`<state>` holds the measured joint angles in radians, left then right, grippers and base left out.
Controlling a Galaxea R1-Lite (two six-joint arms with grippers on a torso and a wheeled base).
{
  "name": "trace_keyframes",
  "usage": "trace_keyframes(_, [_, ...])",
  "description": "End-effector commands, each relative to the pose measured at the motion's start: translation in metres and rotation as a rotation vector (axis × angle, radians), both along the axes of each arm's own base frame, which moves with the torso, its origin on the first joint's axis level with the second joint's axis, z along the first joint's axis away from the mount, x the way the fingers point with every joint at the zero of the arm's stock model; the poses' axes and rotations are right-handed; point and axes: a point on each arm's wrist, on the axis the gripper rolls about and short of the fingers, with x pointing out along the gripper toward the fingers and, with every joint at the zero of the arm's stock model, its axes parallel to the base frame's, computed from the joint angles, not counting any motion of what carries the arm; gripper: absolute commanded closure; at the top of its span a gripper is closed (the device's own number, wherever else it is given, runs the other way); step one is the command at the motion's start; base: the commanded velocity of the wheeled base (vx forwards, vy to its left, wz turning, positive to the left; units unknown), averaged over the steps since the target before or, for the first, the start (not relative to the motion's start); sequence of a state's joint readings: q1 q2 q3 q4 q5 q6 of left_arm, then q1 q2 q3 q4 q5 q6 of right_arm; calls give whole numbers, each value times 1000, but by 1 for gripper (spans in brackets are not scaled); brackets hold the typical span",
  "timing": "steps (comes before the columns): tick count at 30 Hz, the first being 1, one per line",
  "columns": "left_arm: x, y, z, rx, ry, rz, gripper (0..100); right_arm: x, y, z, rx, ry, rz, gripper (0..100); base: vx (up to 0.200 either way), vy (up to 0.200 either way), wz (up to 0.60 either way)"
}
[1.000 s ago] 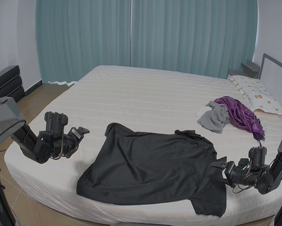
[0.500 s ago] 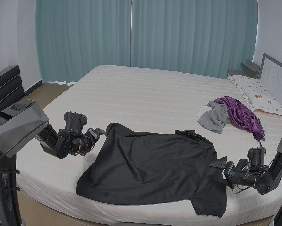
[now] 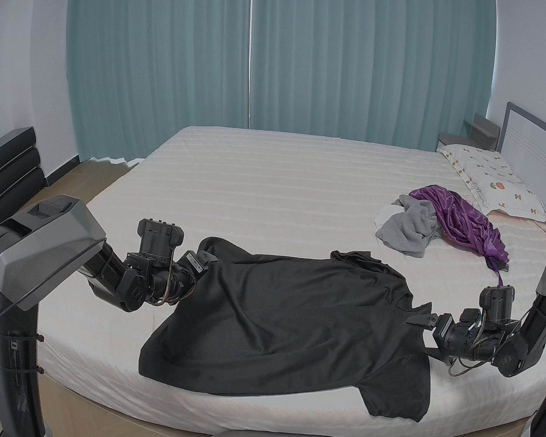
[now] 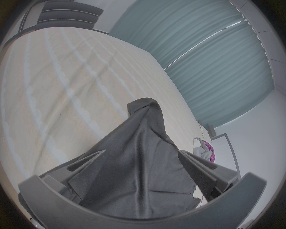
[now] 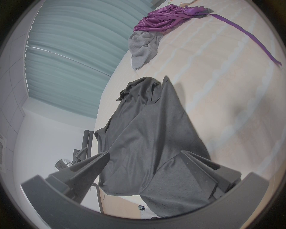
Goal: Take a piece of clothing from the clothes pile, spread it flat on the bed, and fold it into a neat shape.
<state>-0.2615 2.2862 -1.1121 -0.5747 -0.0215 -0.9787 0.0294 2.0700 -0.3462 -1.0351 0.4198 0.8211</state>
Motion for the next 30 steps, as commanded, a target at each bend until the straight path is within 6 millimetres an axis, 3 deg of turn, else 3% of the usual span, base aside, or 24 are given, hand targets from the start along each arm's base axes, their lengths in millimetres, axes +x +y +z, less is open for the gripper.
trace_keyframes(1, [1, 3, 2, 0, -7, 9, 0, 0, 0, 0, 0, -2, 2, 0, 0, 0, 0])
trace_keyframes(9, [6, 9, 0, 11, -13, 31, 0, 0, 4, -1, -1, 4, 13, 0, 150, 0, 0])
trace_keyframes(15, [17, 17, 9, 49, -68, 24, 0, 0, 4, -1, -1, 4, 13, 0, 0, 0, 0])
trace_keyframes(30, [64, 2, -39, 153, -82, -50, 0, 2, 6, -6, -5, 16, 19, 0, 0, 0, 0])
